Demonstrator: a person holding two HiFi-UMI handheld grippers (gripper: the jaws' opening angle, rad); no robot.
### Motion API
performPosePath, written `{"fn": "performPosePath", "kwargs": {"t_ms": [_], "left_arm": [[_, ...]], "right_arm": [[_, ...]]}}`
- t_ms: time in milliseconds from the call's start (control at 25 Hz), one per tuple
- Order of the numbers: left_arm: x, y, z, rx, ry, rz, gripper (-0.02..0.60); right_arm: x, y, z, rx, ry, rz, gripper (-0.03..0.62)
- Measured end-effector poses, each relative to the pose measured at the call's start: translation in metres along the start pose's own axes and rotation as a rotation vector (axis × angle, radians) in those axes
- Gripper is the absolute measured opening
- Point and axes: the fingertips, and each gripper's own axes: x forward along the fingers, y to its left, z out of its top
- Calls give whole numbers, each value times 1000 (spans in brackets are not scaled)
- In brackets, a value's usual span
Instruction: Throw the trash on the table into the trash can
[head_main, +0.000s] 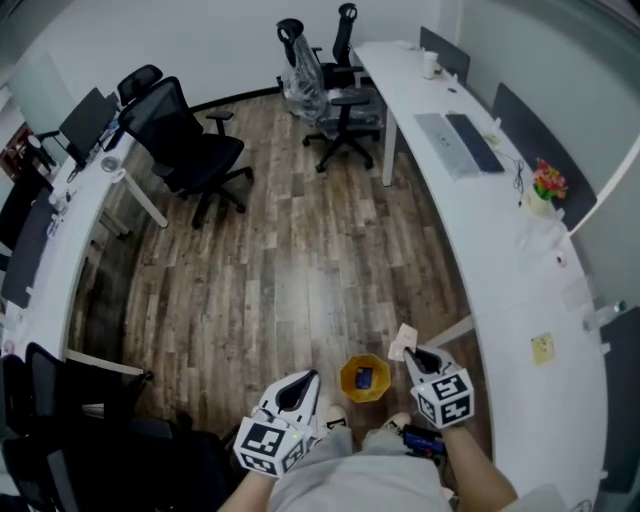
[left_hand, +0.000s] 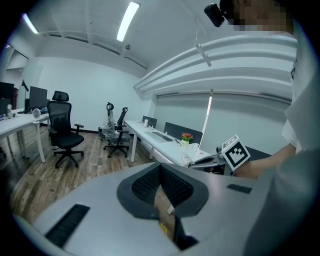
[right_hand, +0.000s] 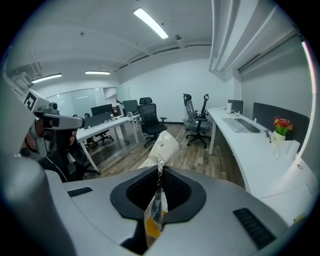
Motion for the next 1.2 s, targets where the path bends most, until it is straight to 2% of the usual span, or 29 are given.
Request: {"fn": "performPosePath", "kwargs": {"t_ms": [320,560,880,1200], "left_arm": [[27,13,-15,-15,56,-24,2],[72,13,-40,-36,105,-20,2],[106,25,-112,-76,179,-2,2],[118,60,-200,-137,238,23,2]], "right_arm": [[13,-2,-24,8,69,16,43],[36,-24,-68,-6,152,58,43],[85,-26,-144,-8,264,139,43],[157,-11,-241,-11,342,133,43]]}}
